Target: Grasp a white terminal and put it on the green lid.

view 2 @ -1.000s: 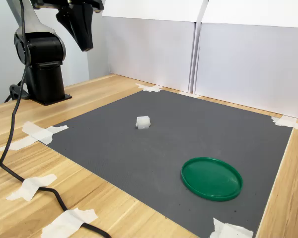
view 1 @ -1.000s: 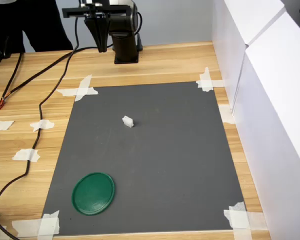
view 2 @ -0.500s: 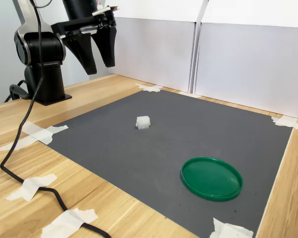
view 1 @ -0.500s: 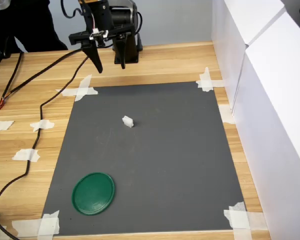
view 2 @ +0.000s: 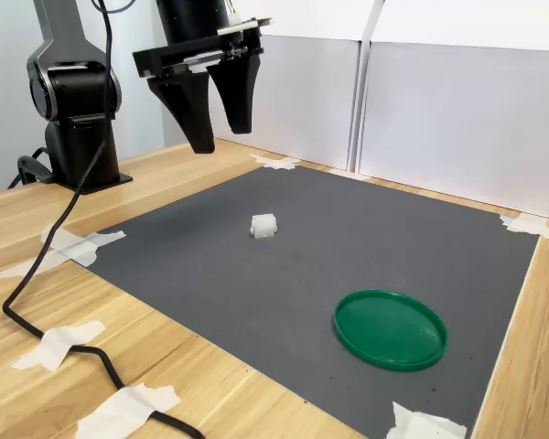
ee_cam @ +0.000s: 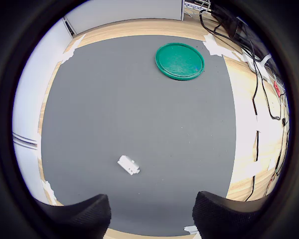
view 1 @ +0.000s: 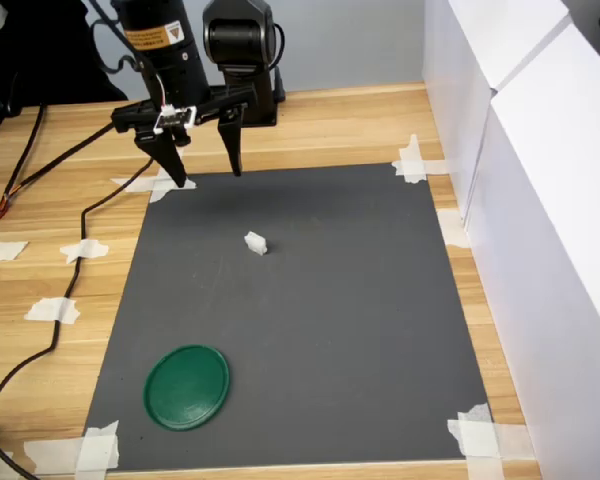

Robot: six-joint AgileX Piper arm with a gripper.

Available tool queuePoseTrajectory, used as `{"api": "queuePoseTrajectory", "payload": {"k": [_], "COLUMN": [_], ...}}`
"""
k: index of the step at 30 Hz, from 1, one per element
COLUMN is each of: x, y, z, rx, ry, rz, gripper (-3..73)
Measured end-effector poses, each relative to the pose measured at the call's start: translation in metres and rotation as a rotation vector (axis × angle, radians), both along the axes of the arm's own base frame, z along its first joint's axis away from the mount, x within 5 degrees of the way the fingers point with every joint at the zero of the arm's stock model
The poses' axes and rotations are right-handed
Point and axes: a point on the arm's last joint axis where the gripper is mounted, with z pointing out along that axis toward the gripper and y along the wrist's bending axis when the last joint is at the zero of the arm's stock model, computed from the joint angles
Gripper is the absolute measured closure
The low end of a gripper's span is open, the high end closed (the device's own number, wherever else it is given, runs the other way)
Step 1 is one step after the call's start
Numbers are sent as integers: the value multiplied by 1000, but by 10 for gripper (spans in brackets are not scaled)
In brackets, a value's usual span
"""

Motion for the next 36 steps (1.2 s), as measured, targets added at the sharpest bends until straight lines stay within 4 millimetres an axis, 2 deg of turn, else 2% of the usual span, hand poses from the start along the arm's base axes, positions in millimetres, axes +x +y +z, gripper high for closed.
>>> {"api": "queuePoseTrajectory", "payload": {"k": [12, 20, 25, 36], "x": [14, 22, 28, 42], "y": [1, 28, 37, 36], "z": [-10, -22, -35, -67], "rx": [6, -15, -1, -16], "ry": [25, 60, 103, 175], "rz": [24, 107, 89, 76], "gripper": [-5, -5, -5, -5]}}
